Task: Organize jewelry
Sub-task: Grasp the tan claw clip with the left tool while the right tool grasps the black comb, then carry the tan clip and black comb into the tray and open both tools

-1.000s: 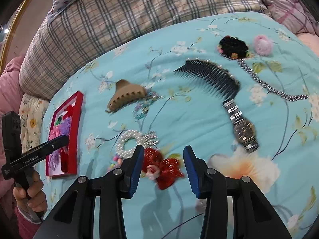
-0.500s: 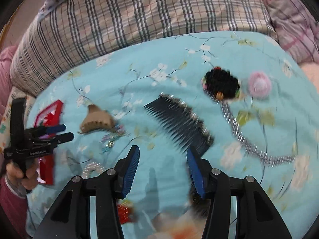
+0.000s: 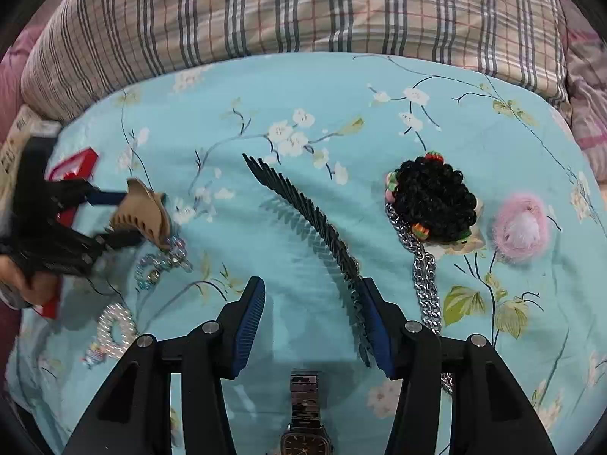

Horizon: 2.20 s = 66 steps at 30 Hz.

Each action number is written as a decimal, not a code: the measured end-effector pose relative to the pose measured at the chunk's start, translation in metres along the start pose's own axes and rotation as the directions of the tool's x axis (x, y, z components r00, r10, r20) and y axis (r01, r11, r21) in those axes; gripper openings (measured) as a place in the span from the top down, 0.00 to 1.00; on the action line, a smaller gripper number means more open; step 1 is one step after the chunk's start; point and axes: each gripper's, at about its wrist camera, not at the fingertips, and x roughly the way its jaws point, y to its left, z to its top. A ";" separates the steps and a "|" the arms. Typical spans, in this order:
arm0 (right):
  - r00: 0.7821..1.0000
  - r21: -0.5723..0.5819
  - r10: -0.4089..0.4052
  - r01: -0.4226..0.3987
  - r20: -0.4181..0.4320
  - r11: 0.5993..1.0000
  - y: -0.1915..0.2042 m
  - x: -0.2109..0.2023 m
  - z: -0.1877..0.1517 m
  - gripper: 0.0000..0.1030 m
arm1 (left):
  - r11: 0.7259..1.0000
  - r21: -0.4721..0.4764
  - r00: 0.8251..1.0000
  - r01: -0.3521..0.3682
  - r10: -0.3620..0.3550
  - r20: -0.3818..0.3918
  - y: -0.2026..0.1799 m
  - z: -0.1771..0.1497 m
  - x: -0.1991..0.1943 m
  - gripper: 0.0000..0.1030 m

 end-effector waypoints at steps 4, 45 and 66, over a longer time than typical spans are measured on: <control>0.999 -0.016 -0.032 0.033 0.014 0.999 0.001 -0.001 0.000 0.50 | 1.000 0.016 1.000 -0.021 0.020 0.015 -0.008 -0.002 0.003 0.35; 0.962 0.112 0.254 -0.265 0.104 0.958 0.115 -0.038 -0.012 0.98 | 0.945 -0.305 0.960 0.119 -0.031 0.279 0.039 -0.096 -0.143 0.64; 0.889 0.041 0.457 -0.458 0.022 0.888 0.277 0.002 0.001 0.98 | 0.795 -0.606 0.941 0.006 0.200 0.273 0.151 -0.236 -0.197 0.64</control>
